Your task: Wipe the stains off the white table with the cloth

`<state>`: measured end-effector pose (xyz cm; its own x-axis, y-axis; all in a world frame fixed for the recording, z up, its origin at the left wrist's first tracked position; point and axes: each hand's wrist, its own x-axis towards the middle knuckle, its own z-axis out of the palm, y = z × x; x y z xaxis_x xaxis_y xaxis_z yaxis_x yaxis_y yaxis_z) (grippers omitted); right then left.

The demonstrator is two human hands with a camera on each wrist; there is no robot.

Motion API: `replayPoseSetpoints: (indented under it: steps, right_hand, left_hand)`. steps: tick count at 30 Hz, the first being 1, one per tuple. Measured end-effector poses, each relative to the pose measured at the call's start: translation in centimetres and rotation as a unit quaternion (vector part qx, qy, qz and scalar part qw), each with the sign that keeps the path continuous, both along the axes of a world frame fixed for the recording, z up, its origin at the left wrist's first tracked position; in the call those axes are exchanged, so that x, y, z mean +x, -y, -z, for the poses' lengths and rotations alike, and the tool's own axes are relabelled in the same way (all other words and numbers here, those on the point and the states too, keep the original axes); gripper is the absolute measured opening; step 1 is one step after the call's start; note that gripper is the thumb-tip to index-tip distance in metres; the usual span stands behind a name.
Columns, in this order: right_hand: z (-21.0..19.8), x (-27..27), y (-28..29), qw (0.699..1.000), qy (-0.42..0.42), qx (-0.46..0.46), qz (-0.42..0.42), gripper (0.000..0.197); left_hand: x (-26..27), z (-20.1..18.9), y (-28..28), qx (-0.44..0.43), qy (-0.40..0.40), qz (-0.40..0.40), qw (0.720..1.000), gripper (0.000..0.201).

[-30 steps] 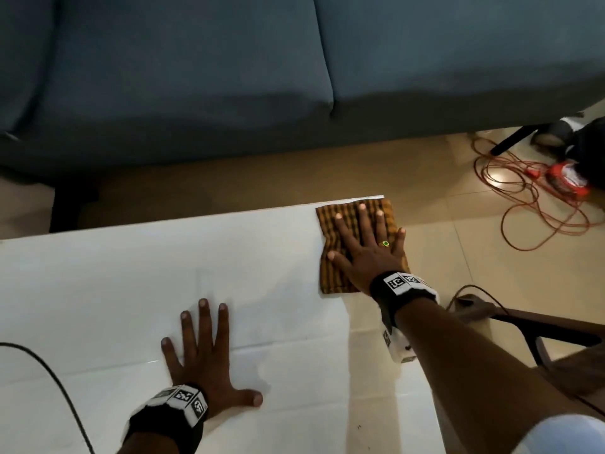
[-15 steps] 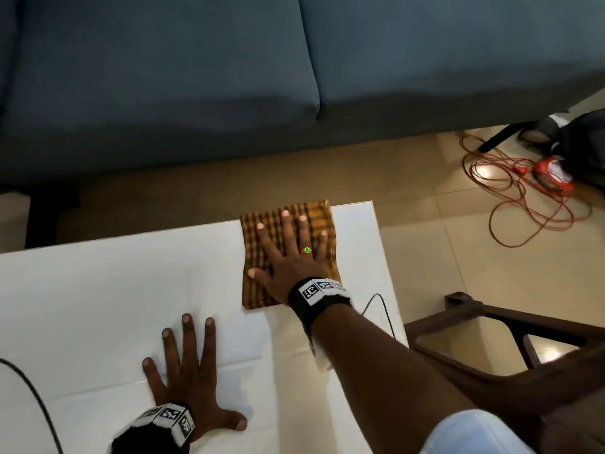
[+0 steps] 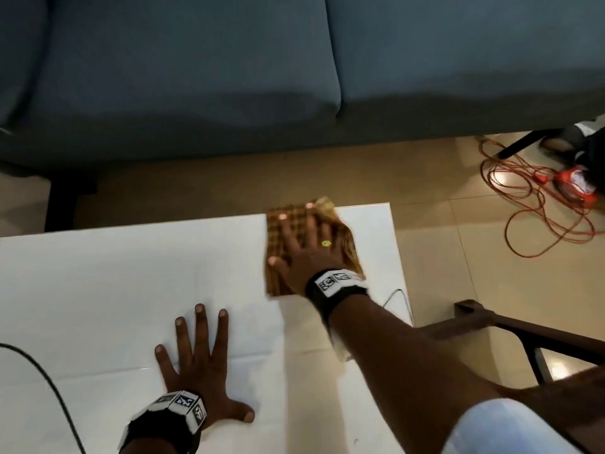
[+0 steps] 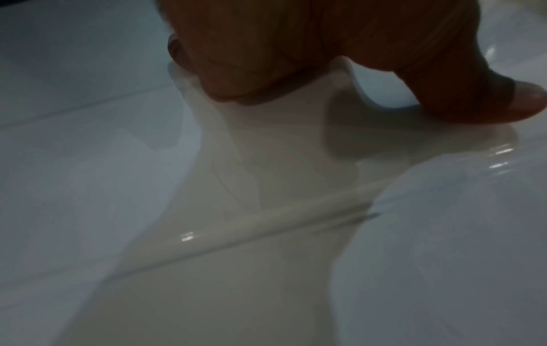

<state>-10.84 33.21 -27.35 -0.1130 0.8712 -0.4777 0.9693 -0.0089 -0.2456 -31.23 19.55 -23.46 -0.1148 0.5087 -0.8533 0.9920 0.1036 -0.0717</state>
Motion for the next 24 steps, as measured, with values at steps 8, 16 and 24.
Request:
replayPoseSetpoints:
  steps: [8,16,24]
  right_hand:
    - [-0.4,10.7,-0.5,0.998,0.048,-0.026,0.038,0.075]
    - [0.4,0.5,-0.3,0.999,0.033,0.007,0.014,0.083]
    - [-0.9,7.0,-0.4,0.994,0.067,-0.034,0.075,0.074]
  left_hand:
    - [-0.1,-0.1,0.1,0.007,0.026,-0.006,1.0,0.171]
    - [-0.3,0.4,0.4,0.026,0.034,0.002,0.999,0.17]
    - [-2.4,0.4,1.2,0.085,0.126,0.02,0.988,0.14]
